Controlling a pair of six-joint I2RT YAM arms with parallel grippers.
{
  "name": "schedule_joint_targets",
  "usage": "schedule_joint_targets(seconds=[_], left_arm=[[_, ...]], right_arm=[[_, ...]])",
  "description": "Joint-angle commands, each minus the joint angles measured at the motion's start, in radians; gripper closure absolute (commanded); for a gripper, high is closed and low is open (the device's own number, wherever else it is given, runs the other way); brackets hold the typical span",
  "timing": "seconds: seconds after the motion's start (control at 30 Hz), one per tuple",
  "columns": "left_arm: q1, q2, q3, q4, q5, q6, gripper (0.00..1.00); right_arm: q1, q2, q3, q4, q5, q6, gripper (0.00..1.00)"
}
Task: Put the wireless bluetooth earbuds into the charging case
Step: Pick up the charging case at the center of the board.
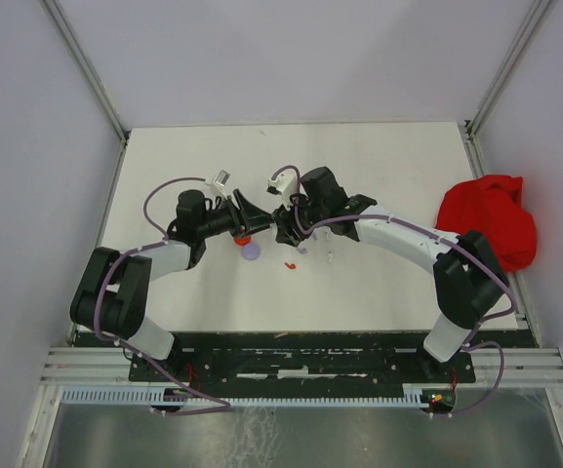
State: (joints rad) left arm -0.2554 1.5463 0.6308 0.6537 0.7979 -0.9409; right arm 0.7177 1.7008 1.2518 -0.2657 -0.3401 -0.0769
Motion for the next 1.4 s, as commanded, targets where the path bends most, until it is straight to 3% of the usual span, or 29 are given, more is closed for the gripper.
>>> schedule_joint_targets(seconds=[0.0,0.83,1.17,1.37], left_arm=[[-0.007,0.014,0.045,0.047,0.028,-0.015,0.34],[-0.044,0.045,0.067,0.048,0.022,-0.013,0.6],[-0.048,0.047,0.072,0.048,0.03,-0.011,0.65],[-0.05,0.054,0.076,0.048,0.037,-0.01,0.87]], right_arm=[[-0.001,-0.026,0.025,0.022,-0.022,-0.013,0.57],[0.0,-0.026,0.018,0.017,-0.025,-0.014,0.57],[-0.001,-0.023,0.018,0.019,-0.022,-0.014,0.57],[0.0,-0.021,0.019,0.021,-0.016,-0.012,0.55]])
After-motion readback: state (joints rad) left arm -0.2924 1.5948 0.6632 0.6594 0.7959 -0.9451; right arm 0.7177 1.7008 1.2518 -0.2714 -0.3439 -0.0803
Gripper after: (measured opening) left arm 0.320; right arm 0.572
